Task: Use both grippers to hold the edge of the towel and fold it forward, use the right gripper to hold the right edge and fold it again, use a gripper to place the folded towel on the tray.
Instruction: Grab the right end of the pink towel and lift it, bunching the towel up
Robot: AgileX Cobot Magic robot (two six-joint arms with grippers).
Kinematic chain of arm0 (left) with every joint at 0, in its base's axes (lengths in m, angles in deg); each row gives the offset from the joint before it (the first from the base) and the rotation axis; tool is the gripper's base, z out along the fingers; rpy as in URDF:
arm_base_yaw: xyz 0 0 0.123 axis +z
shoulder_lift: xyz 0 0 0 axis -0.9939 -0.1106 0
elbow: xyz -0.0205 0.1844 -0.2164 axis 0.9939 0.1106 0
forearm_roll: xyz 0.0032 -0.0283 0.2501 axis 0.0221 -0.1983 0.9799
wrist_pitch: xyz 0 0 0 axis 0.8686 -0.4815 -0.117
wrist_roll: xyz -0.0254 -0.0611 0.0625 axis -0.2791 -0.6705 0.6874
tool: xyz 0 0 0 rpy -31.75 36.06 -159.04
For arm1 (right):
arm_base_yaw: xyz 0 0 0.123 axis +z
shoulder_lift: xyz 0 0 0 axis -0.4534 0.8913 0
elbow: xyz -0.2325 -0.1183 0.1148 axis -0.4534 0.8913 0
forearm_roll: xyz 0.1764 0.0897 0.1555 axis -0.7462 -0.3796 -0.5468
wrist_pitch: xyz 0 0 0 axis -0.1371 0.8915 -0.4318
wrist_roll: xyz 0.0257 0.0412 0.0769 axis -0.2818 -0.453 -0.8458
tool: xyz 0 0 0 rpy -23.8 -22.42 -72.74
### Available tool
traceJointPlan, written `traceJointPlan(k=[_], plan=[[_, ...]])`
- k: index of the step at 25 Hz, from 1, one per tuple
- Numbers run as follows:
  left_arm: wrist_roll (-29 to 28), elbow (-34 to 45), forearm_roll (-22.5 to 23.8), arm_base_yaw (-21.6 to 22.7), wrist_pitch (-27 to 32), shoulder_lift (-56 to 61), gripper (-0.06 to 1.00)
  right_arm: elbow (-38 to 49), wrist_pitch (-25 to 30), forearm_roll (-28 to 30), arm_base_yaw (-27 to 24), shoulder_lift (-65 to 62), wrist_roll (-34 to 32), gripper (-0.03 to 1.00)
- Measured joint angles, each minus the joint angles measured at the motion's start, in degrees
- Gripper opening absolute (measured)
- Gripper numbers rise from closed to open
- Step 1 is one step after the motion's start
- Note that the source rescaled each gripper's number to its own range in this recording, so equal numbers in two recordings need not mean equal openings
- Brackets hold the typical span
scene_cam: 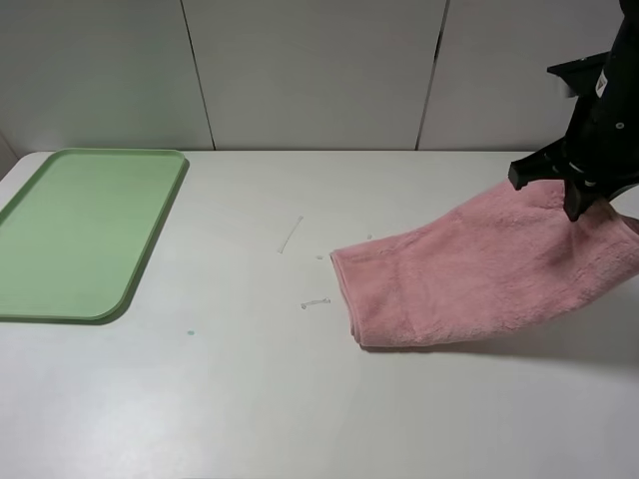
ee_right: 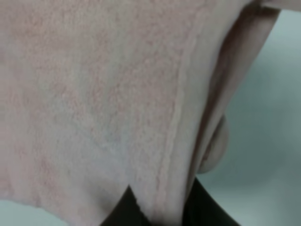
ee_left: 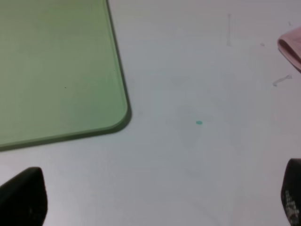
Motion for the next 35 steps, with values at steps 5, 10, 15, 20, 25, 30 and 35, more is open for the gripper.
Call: traceJointPlan(k=[5, 10, 15, 20, 25, 30, 35], plan=[[0.0, 0.0, 0.0, 0.0, 0.0, 0.0, 1.00, -0.5, 1.5, -3.3, 0.0, 0.0, 0.0, 0.05], [0.0, 0.0, 0.0, 0.0, 0.0, 0.0, 1.00, -0.5, 1.5, -7.4, 0.7, 0.0, -0.1, 0.05], [0.0, 0.0, 0.0, 0.0, 0.0, 0.0, 1.00, -0.5, 0.3, -7.8, 5.9, 0.0, -2.5, 0.05], [0.0, 0.0, 0.0, 0.0, 0.0, 0.0, 1.00, -0.5, -0.8, -8.1, 11.0, 0.0, -6.1, 0.05], [0.0, 0.0, 0.0, 0.0, 0.0, 0.0, 1.00, -0.5, -2.1, -8.7, 14.9, 0.0, -9.7, 0.05], [0.0, 0.0, 0.0, 0.0, 0.0, 0.0, 1.00, -0.5, -5.3, -9.3, 18.4, 0.0, -13.3, 0.05], [0.0, 0.0, 0.0, 0.0, 0.0, 0.0, 1.00, -0.5, -8.8, -9.6, 21.5, 0.0, -15.9, 0.05]])
